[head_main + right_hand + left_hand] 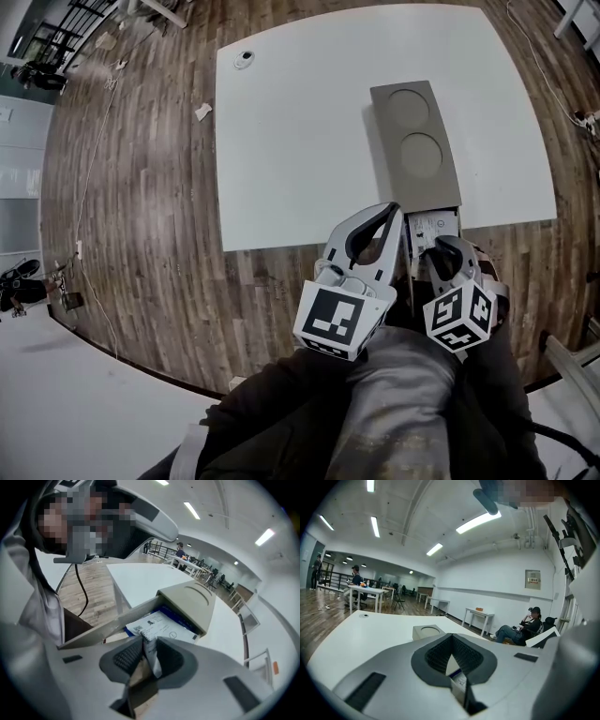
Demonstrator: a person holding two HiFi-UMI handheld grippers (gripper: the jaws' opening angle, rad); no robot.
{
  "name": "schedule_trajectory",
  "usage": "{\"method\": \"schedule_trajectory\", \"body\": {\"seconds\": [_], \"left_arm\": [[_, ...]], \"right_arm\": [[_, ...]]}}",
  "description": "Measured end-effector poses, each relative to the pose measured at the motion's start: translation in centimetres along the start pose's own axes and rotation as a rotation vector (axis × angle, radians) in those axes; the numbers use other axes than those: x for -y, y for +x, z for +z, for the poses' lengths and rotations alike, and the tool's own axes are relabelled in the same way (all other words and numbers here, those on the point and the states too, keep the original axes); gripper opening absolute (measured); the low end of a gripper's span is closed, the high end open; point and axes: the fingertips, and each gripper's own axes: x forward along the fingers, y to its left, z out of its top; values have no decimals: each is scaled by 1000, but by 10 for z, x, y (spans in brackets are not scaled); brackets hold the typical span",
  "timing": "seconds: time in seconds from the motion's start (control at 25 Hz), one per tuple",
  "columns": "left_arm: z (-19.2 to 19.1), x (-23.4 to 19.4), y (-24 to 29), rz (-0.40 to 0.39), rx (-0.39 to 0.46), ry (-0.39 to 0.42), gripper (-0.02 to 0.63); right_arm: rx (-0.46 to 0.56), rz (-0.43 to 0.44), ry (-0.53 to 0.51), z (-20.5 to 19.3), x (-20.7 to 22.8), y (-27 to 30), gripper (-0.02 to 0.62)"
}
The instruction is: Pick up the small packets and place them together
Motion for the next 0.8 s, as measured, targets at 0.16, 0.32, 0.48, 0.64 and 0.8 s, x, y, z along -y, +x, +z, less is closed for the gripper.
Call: {"method": "schedule_trajectory", "body": {"seconds": [0.16, 0.32, 0.48, 0.64, 0.8], "left_arm": [[2, 2, -1, -4, 6, 18, 3], [6, 7, -4, -6, 8, 27, 3], [17, 6, -12, 17, 32, 41, 3], [33, 13, -19, 34, 62, 61, 3], [41, 25, -24, 40, 81, 76, 3]], "right_arm": [[15, -9, 18, 3, 3, -1, 69], [53, -16, 21, 12, 1, -13, 48], [117, -27, 28, 28, -1, -36, 46], [166, -42, 27, 36, -1, -55, 46], [200, -59, 22, 40, 5, -68, 46]]}}
